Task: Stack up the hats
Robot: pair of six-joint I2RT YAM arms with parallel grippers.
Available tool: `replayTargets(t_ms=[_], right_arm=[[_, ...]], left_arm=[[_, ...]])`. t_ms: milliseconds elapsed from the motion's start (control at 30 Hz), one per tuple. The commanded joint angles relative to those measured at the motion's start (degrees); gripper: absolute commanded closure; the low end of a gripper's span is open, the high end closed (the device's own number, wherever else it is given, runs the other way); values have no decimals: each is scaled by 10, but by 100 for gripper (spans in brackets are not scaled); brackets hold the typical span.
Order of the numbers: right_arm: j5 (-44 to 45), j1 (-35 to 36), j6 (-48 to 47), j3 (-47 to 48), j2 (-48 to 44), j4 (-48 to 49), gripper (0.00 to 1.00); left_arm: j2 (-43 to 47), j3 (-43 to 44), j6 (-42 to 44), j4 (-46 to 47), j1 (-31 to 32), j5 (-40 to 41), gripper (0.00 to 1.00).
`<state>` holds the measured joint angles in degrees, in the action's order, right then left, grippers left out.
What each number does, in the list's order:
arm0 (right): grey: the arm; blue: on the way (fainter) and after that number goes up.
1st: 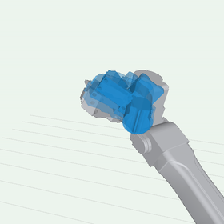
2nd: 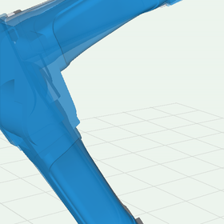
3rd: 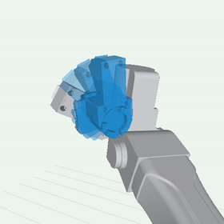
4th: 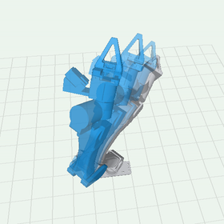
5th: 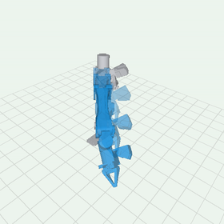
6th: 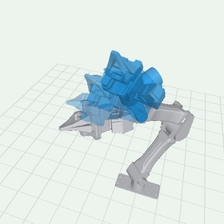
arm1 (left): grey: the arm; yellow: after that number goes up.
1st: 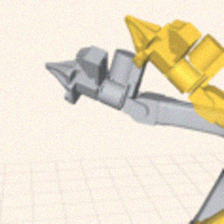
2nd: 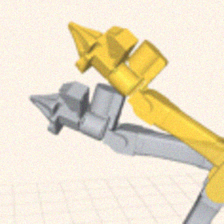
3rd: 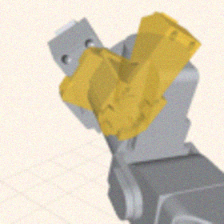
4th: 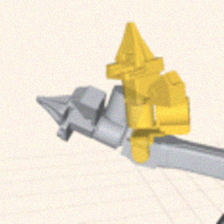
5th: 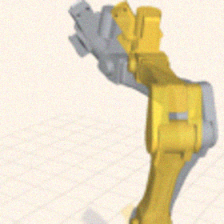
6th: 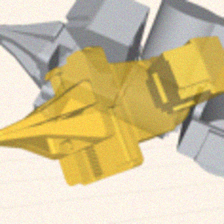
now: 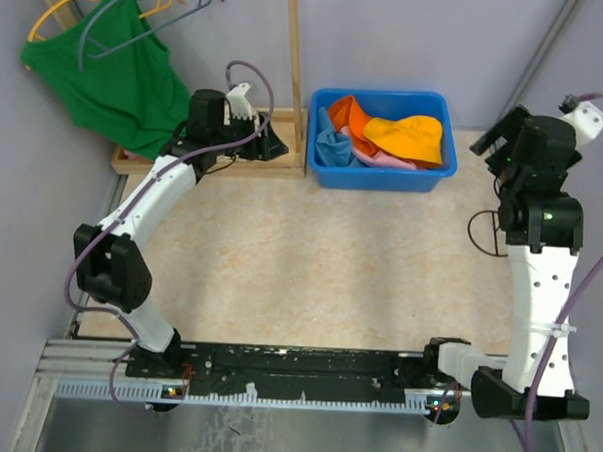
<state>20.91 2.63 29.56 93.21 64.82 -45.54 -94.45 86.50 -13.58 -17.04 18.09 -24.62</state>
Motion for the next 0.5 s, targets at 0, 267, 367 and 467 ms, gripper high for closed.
replayTargets(t_ms=[0, 267, 367, 467], right_arm=[[33, -85, -78, 20, 14, -97, 15], [-38, -180, -68, 43, 58, -111, 14], [-89, -226, -45, 45, 85, -102, 15], [-96, -239, -49, 68, 120, -98, 16]], left_arm=[[-50, 59, -1, 25, 7, -63, 30], [-89, 68, -9, 47, 9, -113, 27], [-97, 68, -6, 46, 9, -119, 27], [-101, 67, 8, 38, 9, -117, 27]])
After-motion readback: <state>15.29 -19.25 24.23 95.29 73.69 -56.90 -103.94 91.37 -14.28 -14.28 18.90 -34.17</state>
